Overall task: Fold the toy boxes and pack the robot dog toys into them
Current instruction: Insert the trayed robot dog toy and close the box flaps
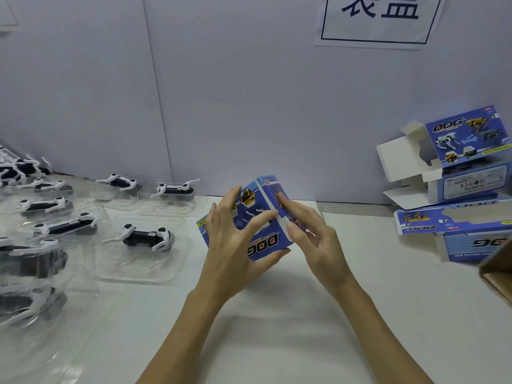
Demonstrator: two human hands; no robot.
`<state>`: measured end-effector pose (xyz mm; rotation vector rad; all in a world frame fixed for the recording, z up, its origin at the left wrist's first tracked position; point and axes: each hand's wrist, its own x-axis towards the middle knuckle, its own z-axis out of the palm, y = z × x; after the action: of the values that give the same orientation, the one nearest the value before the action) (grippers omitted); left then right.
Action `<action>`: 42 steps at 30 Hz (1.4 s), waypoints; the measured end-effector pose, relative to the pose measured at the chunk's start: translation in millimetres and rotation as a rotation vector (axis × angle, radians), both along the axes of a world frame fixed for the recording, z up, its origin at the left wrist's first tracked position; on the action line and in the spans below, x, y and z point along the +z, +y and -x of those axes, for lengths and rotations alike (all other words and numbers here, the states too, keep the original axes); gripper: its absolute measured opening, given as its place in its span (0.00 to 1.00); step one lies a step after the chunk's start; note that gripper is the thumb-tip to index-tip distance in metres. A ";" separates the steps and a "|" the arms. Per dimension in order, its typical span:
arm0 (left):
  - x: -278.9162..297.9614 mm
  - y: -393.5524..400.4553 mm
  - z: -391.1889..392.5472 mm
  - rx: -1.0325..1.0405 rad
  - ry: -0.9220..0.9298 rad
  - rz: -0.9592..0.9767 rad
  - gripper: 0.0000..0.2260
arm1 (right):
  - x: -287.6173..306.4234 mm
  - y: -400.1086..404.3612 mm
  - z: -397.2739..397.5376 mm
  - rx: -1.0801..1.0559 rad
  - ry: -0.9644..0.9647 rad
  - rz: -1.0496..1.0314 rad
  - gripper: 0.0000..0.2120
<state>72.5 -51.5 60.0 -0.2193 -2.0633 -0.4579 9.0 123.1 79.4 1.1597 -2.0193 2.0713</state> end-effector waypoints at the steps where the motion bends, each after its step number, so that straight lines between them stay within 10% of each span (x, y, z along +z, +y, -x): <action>1: 1.2 -0.3 -0.8 -0.008 0.009 0.005 0.29 | 0.8 0.9 -0.2 -0.001 0.001 -0.012 0.22; 28: 12.4 -1.1 -2.9 -0.123 0.124 -0.032 0.17 | -1.9 -5.8 -11.1 -0.112 0.326 -0.166 0.26; 37: 9.7 -13.1 -3.2 -0.170 -0.019 -0.195 0.46 | -8.3 -11.5 -5.5 -0.067 0.235 -0.129 0.24; 42: 6.9 -14.7 -3.4 -0.134 -0.023 -0.201 0.47 | -11.6 -12.5 -5.3 -0.128 0.346 -0.214 0.30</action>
<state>75.9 -66.2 66.9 -0.2332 -2.0159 -0.7481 14.3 110.5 67.8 1.2756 -2.1120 1.5032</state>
